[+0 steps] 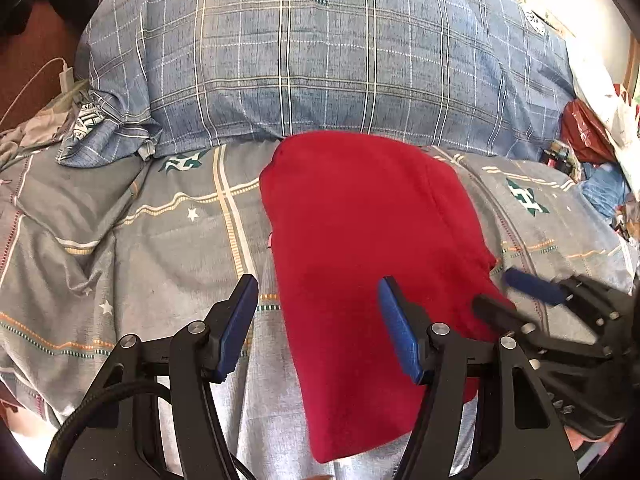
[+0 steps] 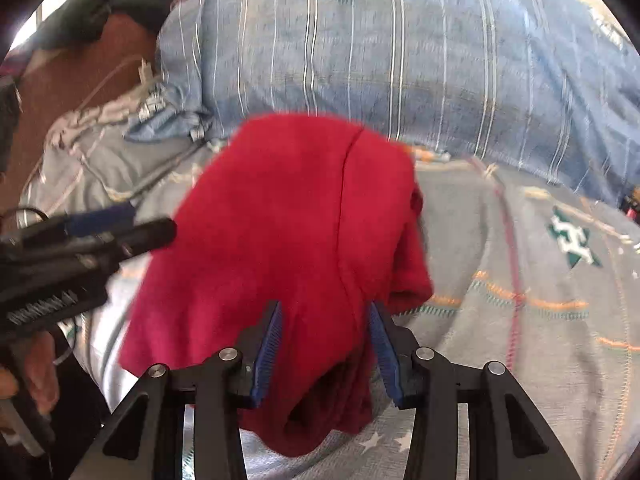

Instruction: Fold small clothes

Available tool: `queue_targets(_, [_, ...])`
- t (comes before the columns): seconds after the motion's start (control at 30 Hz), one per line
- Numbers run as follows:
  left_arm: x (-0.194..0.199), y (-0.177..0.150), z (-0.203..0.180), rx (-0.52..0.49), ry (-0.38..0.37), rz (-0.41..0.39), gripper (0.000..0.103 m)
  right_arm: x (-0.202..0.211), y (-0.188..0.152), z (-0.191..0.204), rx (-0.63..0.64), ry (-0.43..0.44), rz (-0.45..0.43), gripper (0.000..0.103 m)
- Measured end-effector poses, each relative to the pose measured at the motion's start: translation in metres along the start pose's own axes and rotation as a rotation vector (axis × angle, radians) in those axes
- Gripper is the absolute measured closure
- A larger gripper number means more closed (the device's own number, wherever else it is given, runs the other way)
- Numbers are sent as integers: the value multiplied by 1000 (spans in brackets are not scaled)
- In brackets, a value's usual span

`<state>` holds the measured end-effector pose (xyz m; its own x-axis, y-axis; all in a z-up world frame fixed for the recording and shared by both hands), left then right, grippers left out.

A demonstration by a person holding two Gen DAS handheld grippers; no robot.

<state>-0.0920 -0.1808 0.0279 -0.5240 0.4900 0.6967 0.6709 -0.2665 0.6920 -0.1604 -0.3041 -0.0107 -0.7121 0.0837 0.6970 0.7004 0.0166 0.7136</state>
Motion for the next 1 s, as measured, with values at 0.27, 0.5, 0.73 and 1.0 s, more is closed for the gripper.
queue_targets(0.27, [17,4,2,29,12,-38,40,40,33,-2,-16,-77,-123,36])
queue_targets(0.5, [27,3,7,28,37,-53,40,43,39,9,-22,-68,-120,36])
queue_targets(0.73, [29,-1,8,31,39,-57,40,43,37,10,-43,-71,-108,35])
queue_targets(1.0, [29,-2,9,35,36,-55,40,40,35,11,-41,-74,-95,32])
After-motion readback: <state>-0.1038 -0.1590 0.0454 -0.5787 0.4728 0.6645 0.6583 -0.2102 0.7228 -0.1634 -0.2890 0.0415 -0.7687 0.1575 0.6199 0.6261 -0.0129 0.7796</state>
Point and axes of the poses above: each gripper's, at about its wrist camera, not at the fingertips, and x roughly against the way its jaws point, z to its left, y to its top, the point moved 10 cm from there along -x, roughly the way its jaws point, and after that the axes turned 9 degrees about -y, right-handed, at the moved point
